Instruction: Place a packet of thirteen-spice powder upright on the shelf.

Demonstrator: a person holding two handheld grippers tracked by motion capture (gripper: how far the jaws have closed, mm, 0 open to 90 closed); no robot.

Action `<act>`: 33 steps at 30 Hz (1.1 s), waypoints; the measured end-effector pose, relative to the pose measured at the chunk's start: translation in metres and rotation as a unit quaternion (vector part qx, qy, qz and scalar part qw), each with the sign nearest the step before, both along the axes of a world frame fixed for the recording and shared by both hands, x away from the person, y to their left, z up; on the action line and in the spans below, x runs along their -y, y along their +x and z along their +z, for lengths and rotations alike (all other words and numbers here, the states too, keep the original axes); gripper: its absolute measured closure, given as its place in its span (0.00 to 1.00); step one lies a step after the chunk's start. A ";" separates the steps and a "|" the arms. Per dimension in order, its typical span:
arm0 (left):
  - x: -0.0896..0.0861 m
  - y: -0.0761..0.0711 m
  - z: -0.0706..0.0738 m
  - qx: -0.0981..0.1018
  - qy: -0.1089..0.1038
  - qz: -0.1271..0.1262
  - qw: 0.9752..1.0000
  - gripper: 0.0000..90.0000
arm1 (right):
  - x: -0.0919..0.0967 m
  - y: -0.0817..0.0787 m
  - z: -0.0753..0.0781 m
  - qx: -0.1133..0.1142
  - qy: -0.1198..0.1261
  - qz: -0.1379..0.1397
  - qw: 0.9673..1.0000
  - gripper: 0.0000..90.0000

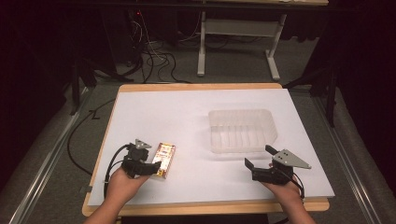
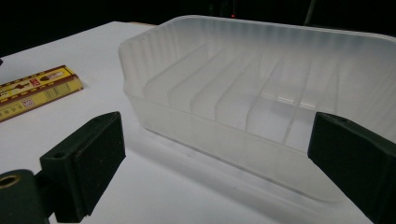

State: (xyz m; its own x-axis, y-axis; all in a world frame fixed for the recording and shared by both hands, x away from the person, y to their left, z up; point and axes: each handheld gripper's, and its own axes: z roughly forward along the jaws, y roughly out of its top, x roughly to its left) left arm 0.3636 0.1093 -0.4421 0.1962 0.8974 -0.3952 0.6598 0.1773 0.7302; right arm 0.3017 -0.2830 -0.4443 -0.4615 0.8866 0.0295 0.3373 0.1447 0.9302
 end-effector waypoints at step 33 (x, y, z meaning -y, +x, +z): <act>0.037 0.029 -0.020 -0.139 0.108 -0.013 0.984 0.17 | -0.003 0.006 -0.004 -0.013 -0.006 0.002 1.000 0.05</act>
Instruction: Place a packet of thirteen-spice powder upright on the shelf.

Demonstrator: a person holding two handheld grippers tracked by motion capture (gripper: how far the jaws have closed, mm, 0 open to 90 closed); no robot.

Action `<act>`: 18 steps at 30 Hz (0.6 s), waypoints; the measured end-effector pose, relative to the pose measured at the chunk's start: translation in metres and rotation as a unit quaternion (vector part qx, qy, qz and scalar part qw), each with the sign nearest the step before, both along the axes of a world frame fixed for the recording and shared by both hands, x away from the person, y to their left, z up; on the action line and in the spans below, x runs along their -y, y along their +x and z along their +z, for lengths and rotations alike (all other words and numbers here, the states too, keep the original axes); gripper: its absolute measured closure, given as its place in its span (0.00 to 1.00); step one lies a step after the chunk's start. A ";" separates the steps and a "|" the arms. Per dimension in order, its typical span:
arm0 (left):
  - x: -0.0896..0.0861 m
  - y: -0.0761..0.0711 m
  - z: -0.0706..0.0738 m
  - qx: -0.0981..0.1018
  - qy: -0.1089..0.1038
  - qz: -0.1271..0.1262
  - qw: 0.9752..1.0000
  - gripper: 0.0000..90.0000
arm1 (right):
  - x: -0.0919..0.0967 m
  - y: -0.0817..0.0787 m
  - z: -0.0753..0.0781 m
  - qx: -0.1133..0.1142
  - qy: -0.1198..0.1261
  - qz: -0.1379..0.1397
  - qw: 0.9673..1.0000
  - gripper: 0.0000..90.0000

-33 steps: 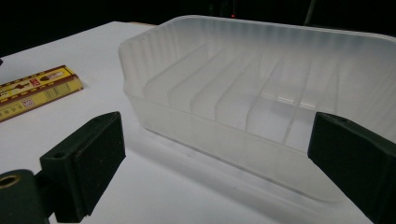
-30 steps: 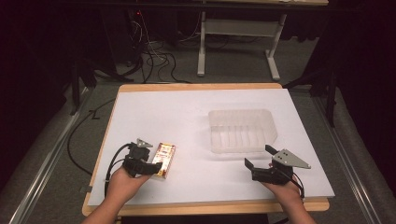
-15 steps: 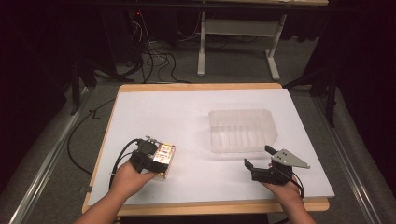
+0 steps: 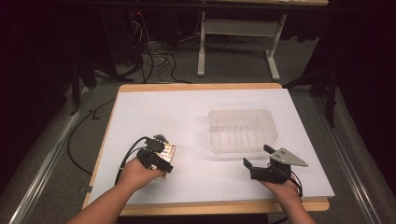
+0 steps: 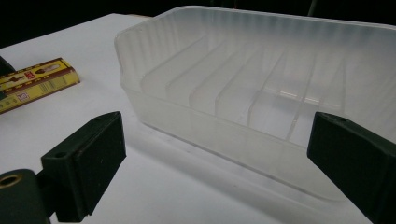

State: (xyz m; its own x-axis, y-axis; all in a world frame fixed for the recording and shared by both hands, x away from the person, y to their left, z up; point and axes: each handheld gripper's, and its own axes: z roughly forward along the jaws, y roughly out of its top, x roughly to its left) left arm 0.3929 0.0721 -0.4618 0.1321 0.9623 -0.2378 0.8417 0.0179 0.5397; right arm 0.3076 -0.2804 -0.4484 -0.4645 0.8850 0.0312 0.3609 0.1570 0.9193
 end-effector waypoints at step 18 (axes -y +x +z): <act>0.012 0.007 -0.009 -0.048 0.050 0.014 0.997 0.27 | 0.005 -0.010 0.004 0.015 -0.008 0.000 1.000 0.05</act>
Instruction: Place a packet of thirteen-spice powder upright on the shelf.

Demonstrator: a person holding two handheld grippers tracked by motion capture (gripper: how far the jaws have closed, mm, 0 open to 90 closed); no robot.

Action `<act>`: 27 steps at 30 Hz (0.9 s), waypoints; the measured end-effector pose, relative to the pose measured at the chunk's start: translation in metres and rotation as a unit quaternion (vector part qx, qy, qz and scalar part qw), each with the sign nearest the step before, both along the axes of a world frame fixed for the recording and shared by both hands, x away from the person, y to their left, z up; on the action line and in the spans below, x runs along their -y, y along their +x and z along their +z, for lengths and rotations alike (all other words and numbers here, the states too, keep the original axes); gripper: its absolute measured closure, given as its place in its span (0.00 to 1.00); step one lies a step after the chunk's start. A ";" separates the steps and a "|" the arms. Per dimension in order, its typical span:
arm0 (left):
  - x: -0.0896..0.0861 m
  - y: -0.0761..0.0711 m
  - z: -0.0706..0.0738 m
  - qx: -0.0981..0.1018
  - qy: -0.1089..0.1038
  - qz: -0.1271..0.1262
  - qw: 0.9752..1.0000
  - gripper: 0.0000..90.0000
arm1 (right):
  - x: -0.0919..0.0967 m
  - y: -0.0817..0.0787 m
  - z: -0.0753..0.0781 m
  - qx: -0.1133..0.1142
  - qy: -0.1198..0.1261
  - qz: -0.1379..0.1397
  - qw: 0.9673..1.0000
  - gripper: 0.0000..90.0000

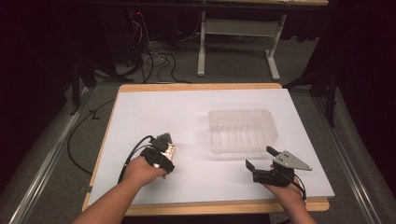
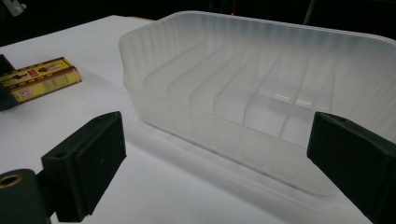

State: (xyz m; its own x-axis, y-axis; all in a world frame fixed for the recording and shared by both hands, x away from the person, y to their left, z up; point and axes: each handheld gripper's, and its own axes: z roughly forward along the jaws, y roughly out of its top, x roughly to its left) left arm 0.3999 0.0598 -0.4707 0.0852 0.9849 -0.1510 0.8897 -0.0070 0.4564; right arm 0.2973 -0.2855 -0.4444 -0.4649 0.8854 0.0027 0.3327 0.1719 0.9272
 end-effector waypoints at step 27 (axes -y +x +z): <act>-0.016 -0.021 0.011 0.104 -0.046 -0.038 0.993 0.36 | -0.001 0.001 -0.001 -0.003 0.000 -0.005 1.000 0.06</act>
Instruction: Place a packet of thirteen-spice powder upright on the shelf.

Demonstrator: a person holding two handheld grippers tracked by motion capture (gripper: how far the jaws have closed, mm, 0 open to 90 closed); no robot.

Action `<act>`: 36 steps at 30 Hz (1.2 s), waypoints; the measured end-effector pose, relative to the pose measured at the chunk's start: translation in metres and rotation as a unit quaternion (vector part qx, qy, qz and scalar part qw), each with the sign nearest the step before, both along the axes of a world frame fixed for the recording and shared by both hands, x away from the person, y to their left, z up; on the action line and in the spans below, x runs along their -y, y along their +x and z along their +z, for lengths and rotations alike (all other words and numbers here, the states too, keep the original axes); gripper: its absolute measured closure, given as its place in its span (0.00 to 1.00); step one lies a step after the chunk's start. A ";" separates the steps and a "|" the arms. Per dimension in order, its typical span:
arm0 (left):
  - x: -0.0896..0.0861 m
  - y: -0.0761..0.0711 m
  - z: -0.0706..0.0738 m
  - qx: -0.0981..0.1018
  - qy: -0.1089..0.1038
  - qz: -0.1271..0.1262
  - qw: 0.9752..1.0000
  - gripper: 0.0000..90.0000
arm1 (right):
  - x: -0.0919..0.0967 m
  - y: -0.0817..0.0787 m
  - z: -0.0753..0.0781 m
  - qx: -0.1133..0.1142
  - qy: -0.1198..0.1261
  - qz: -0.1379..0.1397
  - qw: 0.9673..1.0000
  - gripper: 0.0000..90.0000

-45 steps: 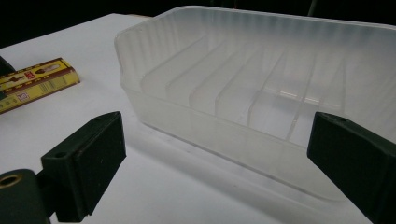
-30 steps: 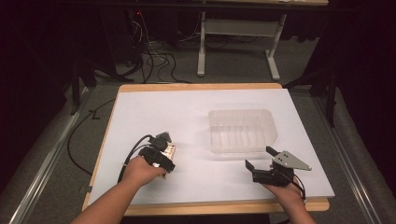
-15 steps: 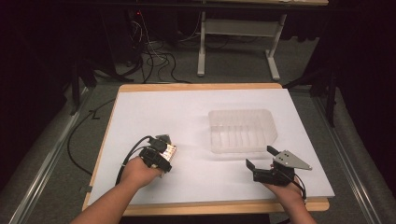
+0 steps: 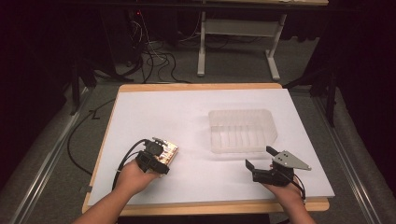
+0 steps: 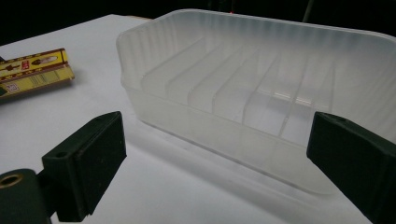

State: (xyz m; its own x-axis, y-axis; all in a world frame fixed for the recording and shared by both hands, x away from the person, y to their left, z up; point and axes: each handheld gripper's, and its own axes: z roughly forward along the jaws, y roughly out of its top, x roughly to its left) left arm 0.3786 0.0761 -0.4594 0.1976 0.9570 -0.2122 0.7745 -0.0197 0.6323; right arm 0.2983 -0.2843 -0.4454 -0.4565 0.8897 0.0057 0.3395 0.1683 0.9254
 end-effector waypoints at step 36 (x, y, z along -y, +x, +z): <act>0.015 -0.042 0.024 0.175 -0.196 -0.029 0.965 0.36 | 0.001 0.001 -0.001 0.006 0.002 -0.003 1.000 0.06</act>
State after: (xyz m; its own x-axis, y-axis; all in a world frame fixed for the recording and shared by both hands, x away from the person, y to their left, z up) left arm 0.3365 0.0608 -0.4352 0.3732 0.8024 -0.4657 0.5174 0.2366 0.8224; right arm 0.2994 -0.2857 -0.4463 -0.4520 0.8920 0.0042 0.3300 0.1629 0.9298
